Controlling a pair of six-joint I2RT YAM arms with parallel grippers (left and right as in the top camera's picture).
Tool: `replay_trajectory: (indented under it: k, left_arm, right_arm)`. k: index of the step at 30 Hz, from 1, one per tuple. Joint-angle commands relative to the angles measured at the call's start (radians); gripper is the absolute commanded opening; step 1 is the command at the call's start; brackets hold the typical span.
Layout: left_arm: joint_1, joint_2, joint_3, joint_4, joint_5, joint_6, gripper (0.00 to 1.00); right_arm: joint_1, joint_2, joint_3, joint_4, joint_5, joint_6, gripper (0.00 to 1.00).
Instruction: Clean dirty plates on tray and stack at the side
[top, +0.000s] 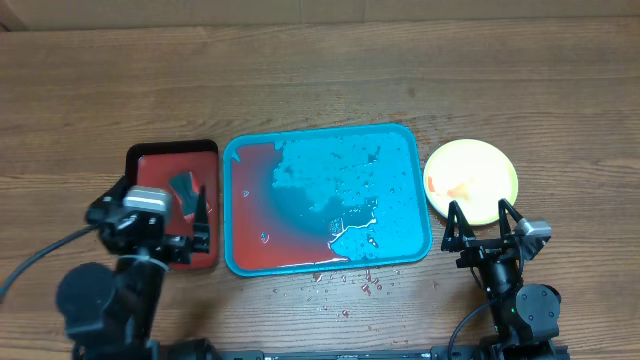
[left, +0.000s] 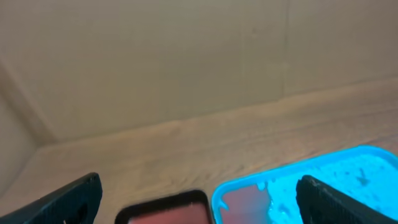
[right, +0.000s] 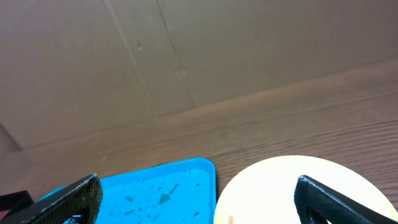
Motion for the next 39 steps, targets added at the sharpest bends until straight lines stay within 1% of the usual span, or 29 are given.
replay_trajectory:
  k: [1, 5, 8, 13, 18, 22, 25, 27, 33, 36, 39]
  left_arm:
    - [0.002, -0.066, -0.151, 0.12, 0.085, 0.06, 1.0]
    - [0.002, -0.145, -0.315, 0.272, 0.114, 0.06, 1.0]
    - [0.002, -0.208, -0.407, 0.336, 0.123, 0.06, 1.0]
    - [0.002, -0.292, -0.496, 0.365, 0.093, 0.062, 1.0]
    - [0.002, -0.333, -0.554, 0.378, 0.065, 0.084, 1.0]
    - [0.002, -0.369, -0.641, 0.482, 0.055, 0.09, 1.0]
    - [0.002, -0.389, -0.69, 0.533, 0.055, 0.09, 1.0]
    - [0.002, -0.402, -0.716, 0.539, 0.058, 0.088, 1.0]
    - [0.002, -0.439, -0.719, 0.384, 0.055, 0.085, 1.0]
    - [0.002, -0.439, -0.719, 0.386, 0.056, 0.042, 1.0]
    - [0.003, -0.439, -0.719, 0.386, 0.055, 0.036, 1.0]
  right_arm:
    - [0.004, -0.01, -0.01, 0.003, 0.009, 0.0, 1.0]
    - [0.004, -0.01, -0.01, 0.003, 0.009, 0.0, 1.0]
    - [0.004, -0.01, -0.01, 0.003, 0.009, -0.001, 1.0]
    - [0.004, -0.01, -0.01, 0.003, 0.009, 0.0, 1.0]
    - [0.004, -0.01, -0.01, 0.003, 0.009, 0.0, 1.0]
    - [0.004, -0.01, -0.01, 0.003, 0.009, -0.001, 1.0]
    - [0.004, -0.01, -0.01, 0.003, 0.009, 0.0, 1.0]
    - [0.004, -0.01, -0.01, 0.003, 0.009, 0.0, 1.0]
    - [0.004, -0.01, -0.01, 0.003, 0.009, -0.001, 1.0]
    - [0.004, -0.01, -0.01, 0.003, 0.009, 0.0, 1.0]
    - [0.004, -0.01, -0.01, 0.003, 0.009, -0.001, 1.0]
